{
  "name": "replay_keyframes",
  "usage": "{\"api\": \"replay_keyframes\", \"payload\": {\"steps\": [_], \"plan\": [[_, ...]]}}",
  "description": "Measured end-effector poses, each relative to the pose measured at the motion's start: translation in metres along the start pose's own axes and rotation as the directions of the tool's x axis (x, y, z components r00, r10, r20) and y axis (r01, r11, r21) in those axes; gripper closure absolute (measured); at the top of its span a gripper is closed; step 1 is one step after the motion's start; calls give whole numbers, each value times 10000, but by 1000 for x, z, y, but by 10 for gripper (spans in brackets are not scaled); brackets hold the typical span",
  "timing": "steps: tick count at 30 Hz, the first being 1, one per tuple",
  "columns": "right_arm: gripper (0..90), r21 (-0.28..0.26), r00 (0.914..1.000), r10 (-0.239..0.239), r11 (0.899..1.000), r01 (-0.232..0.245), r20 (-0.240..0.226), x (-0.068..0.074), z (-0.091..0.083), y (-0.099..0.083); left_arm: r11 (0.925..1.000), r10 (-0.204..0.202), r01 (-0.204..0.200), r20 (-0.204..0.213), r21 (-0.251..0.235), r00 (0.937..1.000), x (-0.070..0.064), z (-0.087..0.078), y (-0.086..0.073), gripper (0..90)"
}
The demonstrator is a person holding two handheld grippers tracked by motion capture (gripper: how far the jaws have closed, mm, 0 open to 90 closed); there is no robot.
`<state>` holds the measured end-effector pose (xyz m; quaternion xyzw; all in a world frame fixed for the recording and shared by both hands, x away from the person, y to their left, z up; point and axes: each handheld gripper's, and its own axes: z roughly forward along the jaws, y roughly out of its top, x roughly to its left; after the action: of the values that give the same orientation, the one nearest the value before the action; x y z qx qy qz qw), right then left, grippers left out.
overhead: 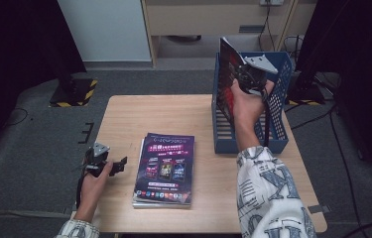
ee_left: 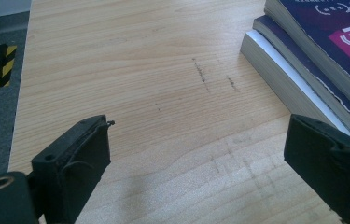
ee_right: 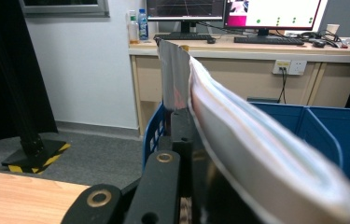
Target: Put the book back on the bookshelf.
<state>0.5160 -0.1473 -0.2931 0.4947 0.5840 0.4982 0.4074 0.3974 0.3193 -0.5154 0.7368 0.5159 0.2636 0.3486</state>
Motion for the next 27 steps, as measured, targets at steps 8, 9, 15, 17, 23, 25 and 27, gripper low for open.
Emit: {"api": "replay_keyframes", "payload": {"steps": [8, 9, 15, 17, 23, 25, 27], "plan": [[867, 31, 9998, 209, 9998, -209, -53, -1, 3, -9, 10000, 9, -9, -20, 10, 10000, 0, 0, 0, 64], [867, 34, 9997, 237, 9997, -237, -65, 0, 4, -9, 10000, 18, -18, -23, 13, 10000, 0, 0, 0, 64], [866, 61, 9994, 320, 9995, -319, -151, 1, 4, -15, 10000, 33, -33, -31, 25, 10000, -1, 0, 0, 64], [866, 33, 9991, 366, 9993, -365, -211, 0, 5, -17, 10000, 20, -20, -41, 20, 10000, -1, 0, 0, 64], [866, -5, 9986, 427, 9991, -427, -319, 0, 5, -21, 10000, 19, -18, -36, 11, 10000, -1, 0, 0, 64], [866, -37, 9985, 470, 9989, -471, -290, 0, 5, -23, 10000, 20, -20, -33, 10, 10000, -1, 0, 0, 64], [866, -58, 9982, 507, 9987, -509, -327, -2, 5, -26, 10000, 23, -23, -33, 9, 10000, -1, 0, 0, 64]]}}
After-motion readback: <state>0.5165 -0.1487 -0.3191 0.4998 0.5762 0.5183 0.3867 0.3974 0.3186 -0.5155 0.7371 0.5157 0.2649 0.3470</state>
